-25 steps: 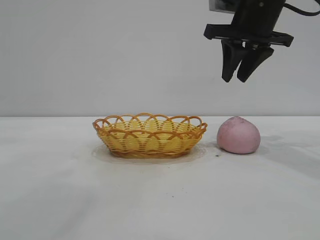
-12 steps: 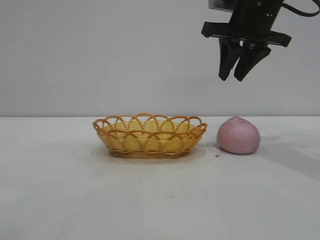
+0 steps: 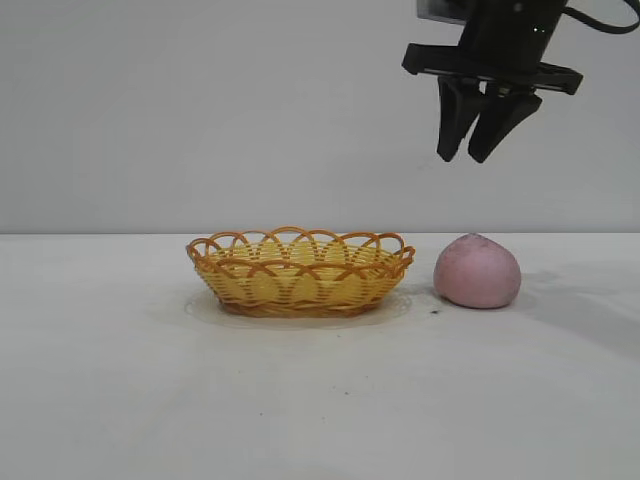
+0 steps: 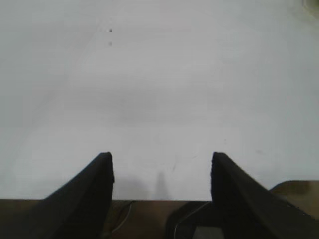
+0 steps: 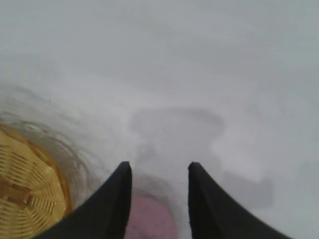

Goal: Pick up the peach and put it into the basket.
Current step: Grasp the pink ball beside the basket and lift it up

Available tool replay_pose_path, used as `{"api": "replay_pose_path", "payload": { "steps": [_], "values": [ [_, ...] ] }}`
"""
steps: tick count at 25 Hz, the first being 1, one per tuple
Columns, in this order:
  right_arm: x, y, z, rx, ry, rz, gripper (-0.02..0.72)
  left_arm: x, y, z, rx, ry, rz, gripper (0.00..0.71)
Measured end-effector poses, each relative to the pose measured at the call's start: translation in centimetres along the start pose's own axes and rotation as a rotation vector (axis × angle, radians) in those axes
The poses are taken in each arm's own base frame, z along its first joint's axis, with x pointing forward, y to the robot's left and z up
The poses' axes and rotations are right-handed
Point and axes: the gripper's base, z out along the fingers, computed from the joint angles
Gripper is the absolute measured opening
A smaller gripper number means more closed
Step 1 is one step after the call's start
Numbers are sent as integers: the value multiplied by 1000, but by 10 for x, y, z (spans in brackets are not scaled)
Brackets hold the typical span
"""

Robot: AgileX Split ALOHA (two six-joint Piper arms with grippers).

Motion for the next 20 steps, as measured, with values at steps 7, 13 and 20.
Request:
{"api": "replay_pose_path", "payload": {
  "steps": [7, 13, 20],
  "values": [
    [2, 0, 0, -3, 19, -3, 221, 25, 0, -29, 0, -245, 8, 378],
    [9, 2, -1, -19, 106, -7, 221, 27, 0, -30, -3, -256, 24, 378],
    [20, 2, 3, -24, 216, -17, 221, 27, 0, -30, -3, -256, 26, 378]
  ]
}}
